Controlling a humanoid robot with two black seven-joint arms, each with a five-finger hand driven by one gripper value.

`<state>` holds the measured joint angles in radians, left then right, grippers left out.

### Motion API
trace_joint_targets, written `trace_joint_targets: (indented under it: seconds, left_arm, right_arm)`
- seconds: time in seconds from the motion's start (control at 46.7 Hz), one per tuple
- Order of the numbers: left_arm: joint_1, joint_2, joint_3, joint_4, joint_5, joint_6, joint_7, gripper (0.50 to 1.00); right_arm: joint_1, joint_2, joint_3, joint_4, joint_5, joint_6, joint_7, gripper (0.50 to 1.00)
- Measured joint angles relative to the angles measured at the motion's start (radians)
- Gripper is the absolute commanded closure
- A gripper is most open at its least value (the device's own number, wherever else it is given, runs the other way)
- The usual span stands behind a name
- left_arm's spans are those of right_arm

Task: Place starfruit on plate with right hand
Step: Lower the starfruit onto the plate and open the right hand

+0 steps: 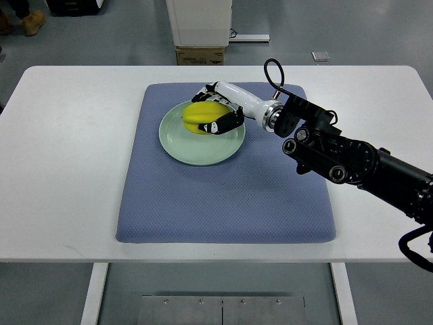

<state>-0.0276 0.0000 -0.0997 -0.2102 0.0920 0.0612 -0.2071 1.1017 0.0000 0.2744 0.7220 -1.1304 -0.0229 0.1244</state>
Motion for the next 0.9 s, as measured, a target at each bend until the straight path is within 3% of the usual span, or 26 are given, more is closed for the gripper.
trace_joint_targets:
  seconds: [0.321, 0.364, 0.535, 0.6, 0.621, 0.899]
  left_arm:
    - [0.0, 0.0, 0.0, 0.0, 0.0, 0.0, 0.0, 0.5]
    - [0.0, 0.0, 0.0, 0.0, 0.0, 0.0, 0.0, 0.5]
    - [0.0, 0.0, 0.0, 0.0, 0.0, 0.0, 0.0, 0.5]
    - [0.0, 0.0, 0.0, 0.0, 0.0, 0.0, 0.0, 0.5]
    - [0.0, 0.0, 0.0, 0.0, 0.0, 0.0, 0.0, 0.5]
    - [0.0, 0.0, 0.0, 0.0, 0.0, 0.0, 0.0, 0.5]
  right_arm:
    - [-0.02, 0.0, -0.048, 0.007, 0.0, 0.0, -0.001, 1.0]
    - [-0.024, 0.0, -0.049, 0.007, 0.0, 0.0, 0.0, 0.896]
    - [-0.037, 0.0, -0.049, 0.005, 0.0, -0.003, 0.001, 0.668]
    - [-0.04, 0.0, -0.049, 0.005, 0.001, -0.003, 0.001, 0.53]
    - [-0.04, 0.0, -0.049, 0.005, 0.002, -0.003, 0.001, 0.511]
    - [-0.042, 0.0, -0.045, 0.004, 0.056, -0.003, 0.001, 0.5]
